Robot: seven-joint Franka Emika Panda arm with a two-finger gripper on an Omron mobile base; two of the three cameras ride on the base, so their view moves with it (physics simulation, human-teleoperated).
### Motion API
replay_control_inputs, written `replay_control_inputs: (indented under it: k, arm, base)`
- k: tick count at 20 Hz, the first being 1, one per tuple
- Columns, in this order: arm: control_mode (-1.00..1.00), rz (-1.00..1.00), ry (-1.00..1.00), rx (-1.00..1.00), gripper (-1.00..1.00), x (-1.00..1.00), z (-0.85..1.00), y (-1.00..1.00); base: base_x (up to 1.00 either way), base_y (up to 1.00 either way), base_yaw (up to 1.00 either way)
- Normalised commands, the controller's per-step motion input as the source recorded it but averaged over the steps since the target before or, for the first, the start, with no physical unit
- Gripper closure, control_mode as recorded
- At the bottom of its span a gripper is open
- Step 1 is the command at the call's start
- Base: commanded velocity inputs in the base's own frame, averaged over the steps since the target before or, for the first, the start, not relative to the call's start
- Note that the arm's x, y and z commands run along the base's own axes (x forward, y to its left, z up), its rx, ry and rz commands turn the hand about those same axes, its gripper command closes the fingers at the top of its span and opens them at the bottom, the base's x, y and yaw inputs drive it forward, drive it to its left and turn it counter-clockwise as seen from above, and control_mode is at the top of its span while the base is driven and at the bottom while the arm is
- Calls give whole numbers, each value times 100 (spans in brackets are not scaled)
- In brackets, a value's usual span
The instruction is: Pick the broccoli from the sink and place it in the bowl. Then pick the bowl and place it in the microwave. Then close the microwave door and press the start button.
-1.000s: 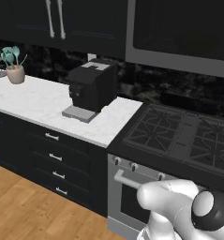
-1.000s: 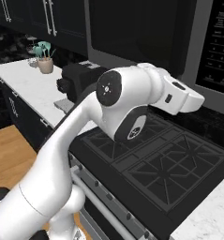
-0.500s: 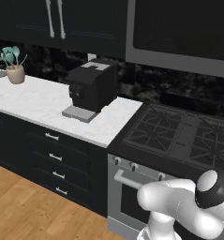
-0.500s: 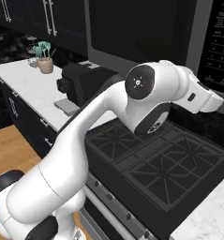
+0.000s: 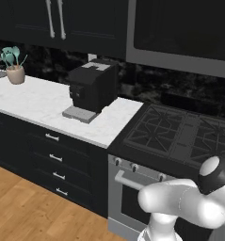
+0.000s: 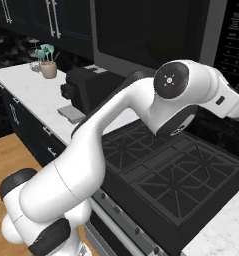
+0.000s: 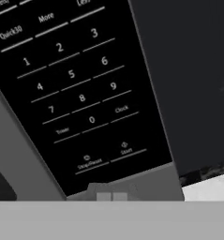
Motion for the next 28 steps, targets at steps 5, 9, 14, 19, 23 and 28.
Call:
replay_control_inputs:
  k: [5, 9, 14, 19, 23, 28]
  arm:
    - [-100, 0, -15, 0, 100, 0, -13, -2]
    - [-100, 0, -25, 0, 100, 0, -27, 0]
    - [-100, 0, -7, 1, 100, 3, -9, -3]
    - [-100, 0, 0, 1, 100, 14, 0, -1]
    - [-100, 0, 0, 2, 100, 15, 1, -8]
    - [-100, 0, 0, 9, 100, 1, 3, -33]
  base:
    - [0, 0, 0]
    - [0, 0, 0]
    - [0, 0, 0]
    - [0, 0, 0]
    - [0, 0, 0]
    - [0, 0, 0]
